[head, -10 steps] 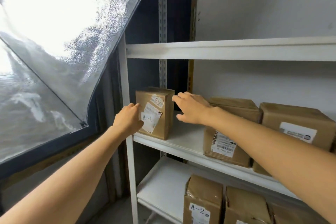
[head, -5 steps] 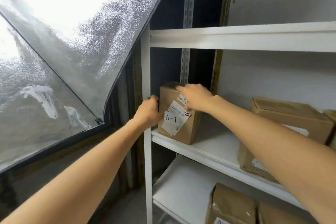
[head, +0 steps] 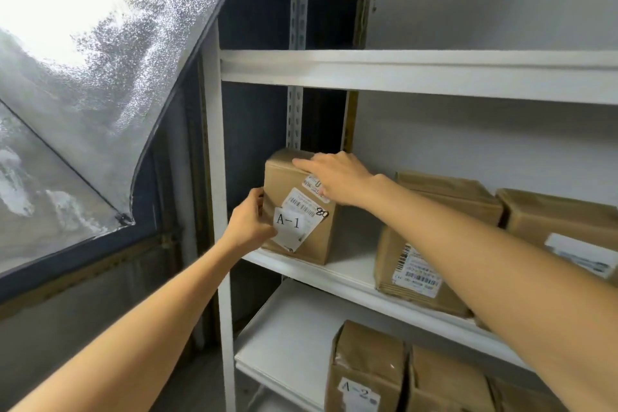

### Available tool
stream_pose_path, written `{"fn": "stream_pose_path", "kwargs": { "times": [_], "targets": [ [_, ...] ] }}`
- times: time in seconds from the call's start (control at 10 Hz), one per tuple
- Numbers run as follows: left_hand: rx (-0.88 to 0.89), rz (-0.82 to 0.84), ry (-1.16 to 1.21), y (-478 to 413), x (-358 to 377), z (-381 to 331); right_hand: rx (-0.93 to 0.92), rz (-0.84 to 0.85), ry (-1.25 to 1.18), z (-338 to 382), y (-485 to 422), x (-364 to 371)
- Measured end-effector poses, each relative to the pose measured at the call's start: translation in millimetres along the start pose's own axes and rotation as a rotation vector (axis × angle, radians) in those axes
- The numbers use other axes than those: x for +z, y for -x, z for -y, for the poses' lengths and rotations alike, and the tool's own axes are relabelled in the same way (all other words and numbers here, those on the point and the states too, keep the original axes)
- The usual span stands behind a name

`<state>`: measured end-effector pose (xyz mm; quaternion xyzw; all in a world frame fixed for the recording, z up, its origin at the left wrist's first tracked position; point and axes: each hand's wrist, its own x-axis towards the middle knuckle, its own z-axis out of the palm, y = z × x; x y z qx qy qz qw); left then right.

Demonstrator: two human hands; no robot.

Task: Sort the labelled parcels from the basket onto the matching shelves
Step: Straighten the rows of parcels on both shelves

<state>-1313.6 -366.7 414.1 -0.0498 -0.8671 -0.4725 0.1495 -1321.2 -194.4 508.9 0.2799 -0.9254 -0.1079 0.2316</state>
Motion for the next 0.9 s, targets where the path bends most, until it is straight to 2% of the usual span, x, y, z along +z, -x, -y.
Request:
{"fn": "stream_pose_path", "kwargs": {
  "times": [0.2,0.5,0.7,0.8,0.9],
  "targets": [
    [0.009,0.020,0.059,17,31,-19,0.025,-0.045,0.089,-11,35,-8],
    [0.013,-0.030,0.067,34,61,-34,0.058,-0.034,0.093,-25,71,-16],
    [-0.027,-0.024,0.060,48,62,-47,0.102,0.139,0.000,-21,73,-15],
    [-0.031,-0.074,-0.032,54,62,-59,0.128,0.135,-0.107,-19,82,-17],
    [0.055,-0.231,-0.107,57,66,-75,0.091,0.045,-0.133,-16,100,-25]
  ]
}}
